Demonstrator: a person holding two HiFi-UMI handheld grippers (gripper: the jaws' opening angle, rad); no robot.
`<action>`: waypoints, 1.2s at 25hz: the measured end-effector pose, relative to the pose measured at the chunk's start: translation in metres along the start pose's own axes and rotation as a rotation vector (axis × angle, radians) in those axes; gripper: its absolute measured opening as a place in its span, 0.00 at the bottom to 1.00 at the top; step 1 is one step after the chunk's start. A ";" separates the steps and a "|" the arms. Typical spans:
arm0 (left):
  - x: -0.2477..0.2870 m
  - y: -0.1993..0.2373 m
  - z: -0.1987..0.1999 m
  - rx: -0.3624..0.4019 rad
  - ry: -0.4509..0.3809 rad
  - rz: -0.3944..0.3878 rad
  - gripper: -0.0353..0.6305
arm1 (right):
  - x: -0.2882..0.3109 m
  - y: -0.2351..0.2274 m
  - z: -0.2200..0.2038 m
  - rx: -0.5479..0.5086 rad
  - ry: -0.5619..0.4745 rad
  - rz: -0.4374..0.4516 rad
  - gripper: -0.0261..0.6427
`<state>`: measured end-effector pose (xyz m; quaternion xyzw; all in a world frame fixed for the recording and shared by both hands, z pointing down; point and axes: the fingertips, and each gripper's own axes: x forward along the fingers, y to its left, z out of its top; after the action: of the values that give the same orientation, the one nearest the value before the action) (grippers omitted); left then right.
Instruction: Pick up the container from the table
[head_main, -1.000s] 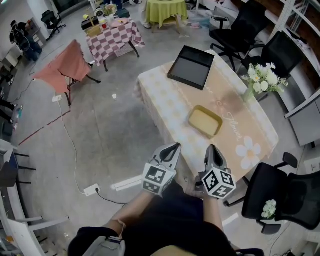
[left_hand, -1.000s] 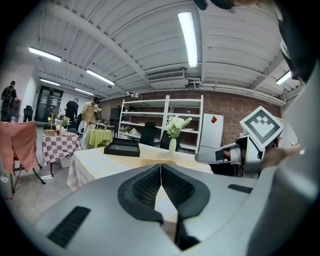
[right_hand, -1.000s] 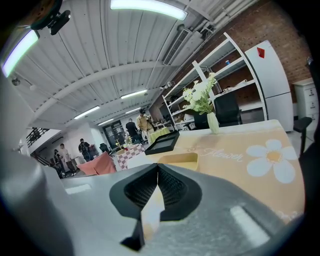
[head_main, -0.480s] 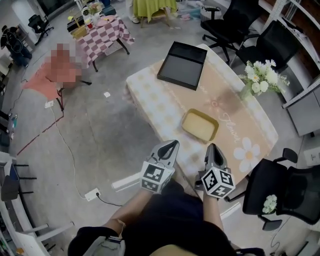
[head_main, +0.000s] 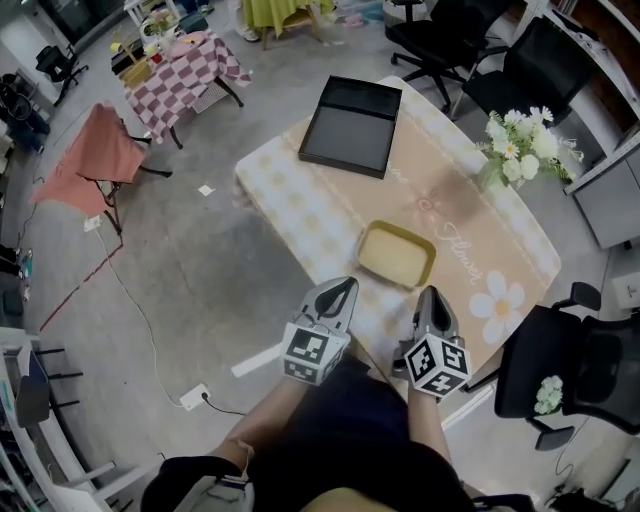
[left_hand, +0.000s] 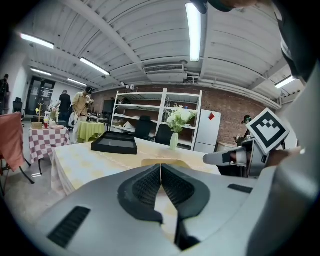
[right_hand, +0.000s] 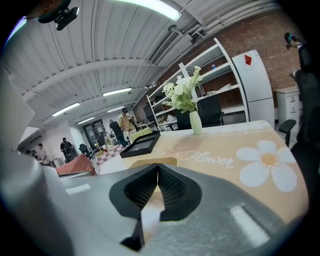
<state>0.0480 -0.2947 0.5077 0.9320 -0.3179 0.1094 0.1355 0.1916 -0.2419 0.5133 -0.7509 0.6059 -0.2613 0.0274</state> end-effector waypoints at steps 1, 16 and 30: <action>0.001 0.002 0.000 0.001 0.003 0.001 0.07 | 0.001 0.000 -0.001 0.004 0.002 -0.002 0.05; 0.025 0.016 0.015 0.022 0.067 -0.055 0.07 | 0.012 -0.015 0.006 0.037 0.026 -0.089 0.05; 0.079 0.051 0.020 0.005 0.126 -0.118 0.07 | 0.050 -0.033 -0.006 0.065 0.119 -0.183 0.18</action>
<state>0.0800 -0.3846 0.5215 0.9408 -0.2529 0.1603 0.1591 0.2257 -0.2777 0.5481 -0.7851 0.5265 -0.3261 -0.0085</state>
